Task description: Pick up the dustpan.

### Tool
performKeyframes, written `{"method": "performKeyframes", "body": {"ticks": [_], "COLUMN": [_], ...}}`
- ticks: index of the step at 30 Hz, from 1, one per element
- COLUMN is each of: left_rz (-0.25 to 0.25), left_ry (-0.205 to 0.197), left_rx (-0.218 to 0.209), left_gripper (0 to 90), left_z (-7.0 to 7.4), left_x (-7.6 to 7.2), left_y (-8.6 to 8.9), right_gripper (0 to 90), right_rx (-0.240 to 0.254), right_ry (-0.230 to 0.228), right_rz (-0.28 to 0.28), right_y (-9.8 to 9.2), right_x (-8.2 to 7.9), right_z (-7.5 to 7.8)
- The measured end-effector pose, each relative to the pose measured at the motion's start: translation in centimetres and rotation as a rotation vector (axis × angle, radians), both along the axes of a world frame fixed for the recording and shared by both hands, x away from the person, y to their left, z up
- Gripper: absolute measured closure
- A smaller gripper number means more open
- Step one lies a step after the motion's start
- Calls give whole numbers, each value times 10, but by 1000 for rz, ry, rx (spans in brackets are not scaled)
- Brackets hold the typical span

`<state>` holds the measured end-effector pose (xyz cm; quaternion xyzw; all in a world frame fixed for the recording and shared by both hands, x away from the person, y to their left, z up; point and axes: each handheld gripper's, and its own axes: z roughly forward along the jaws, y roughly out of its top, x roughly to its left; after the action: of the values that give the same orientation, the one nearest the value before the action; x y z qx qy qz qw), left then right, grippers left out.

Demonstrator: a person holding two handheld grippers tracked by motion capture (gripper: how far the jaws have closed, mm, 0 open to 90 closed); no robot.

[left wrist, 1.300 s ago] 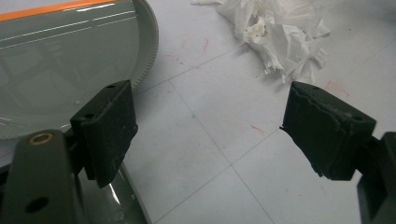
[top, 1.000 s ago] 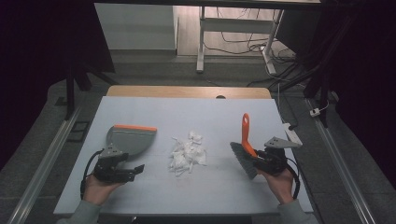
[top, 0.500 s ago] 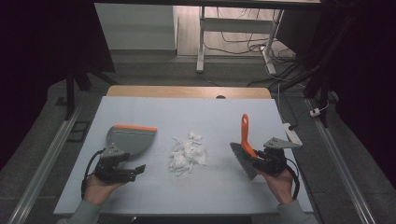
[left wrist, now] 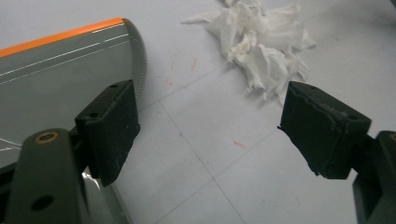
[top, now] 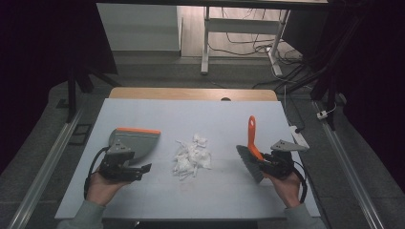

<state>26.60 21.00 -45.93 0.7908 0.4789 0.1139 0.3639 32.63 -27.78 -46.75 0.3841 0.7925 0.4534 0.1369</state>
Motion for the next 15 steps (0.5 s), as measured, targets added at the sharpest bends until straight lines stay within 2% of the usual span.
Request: {"method": "performKeyframes", "body": {"ticks": [2, 5, 7, 11, 15], "left_rz": [21, 57, 77, 145, 162], "left_ry": [7, 14, 26, 33, 42], "left_rx": [17, 0, 21, 36, 64], "left_gripper": [204, 208, 209, 224, 221], "left_z": [5, 9, 8, 7, 7], "left_x": [5, 9, 11, 12, 10], "left_y": [3, 11, 17, 27, 33], "right_gripper": [703, 703, 703, 703, 703], "right_rx": [-5, -4, -5, -15, -18], "right_ry": [-3, -7, -9, -8, -13], "right_rz": [1, -5, -9, -10, -7], "right_y": [0, -1, -1, 0, 0], "right_x": [0, -1, 0, -1, -2], "right_z": [1, 2, 2, 1, 2]}}
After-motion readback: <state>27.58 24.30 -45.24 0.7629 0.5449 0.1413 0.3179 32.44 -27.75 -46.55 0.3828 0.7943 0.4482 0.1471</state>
